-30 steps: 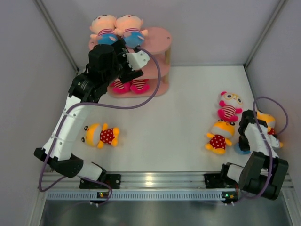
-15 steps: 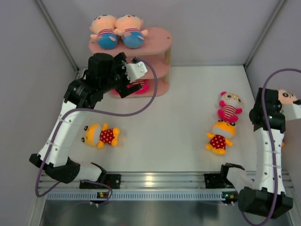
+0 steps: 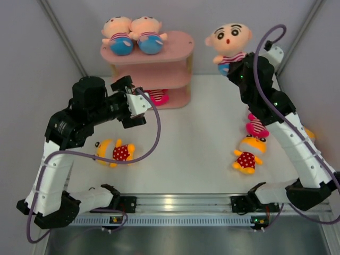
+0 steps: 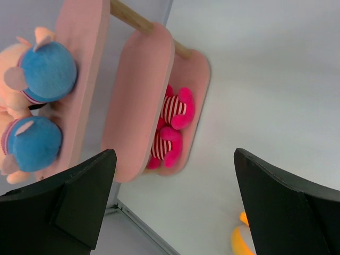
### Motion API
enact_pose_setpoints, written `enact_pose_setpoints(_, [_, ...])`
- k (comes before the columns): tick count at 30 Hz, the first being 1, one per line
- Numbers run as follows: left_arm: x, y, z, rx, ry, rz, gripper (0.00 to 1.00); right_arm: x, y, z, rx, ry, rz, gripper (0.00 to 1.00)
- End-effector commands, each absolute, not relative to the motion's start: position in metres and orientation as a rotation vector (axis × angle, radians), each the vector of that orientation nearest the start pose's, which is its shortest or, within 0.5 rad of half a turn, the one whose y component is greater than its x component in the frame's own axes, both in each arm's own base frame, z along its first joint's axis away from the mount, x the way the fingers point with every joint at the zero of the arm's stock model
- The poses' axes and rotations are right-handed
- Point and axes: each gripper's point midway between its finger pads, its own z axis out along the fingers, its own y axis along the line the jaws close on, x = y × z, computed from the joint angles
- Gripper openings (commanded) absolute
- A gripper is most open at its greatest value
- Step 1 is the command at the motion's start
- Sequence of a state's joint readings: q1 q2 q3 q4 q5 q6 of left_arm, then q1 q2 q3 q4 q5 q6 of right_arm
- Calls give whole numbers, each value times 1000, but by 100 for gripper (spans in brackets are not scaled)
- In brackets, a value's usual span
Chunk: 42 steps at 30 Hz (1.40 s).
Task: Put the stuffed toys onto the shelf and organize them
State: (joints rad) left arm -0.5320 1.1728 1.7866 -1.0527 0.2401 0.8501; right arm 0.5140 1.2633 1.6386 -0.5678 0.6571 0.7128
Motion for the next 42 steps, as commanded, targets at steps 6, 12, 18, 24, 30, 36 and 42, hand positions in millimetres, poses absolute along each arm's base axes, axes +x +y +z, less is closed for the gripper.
enact_pose_setpoints(6, [254,-178,448,1416,1255,-41,98,338,253,498,335,1596,787,0])
enact_pose_setpoints(12, [272,-179,469,1346,1214,29,98,308,294,469,256,1704,936,0])
enact_pose_setpoints(18, [275,-177,437,1522,1134,134,98,295,295,379,343,1922,902,0])
enact_pose_setpoints(24, [274,-174,419,1482,1237,90,98,275,303,238,348,2218,806,0])
enact_pose_setpoints(30, [277,-146,376,1327,1524,104,98,271,319,140,288,2398,727,0])
enact_pose_setpoints(36, [248,-85,251,1220,1922,247,98,267,337,98,263,2496,755,0])
enact_pose_setpoints(42, [222,-44,160,1171,2200,281,98,269,337,105,136,2479,731,52])
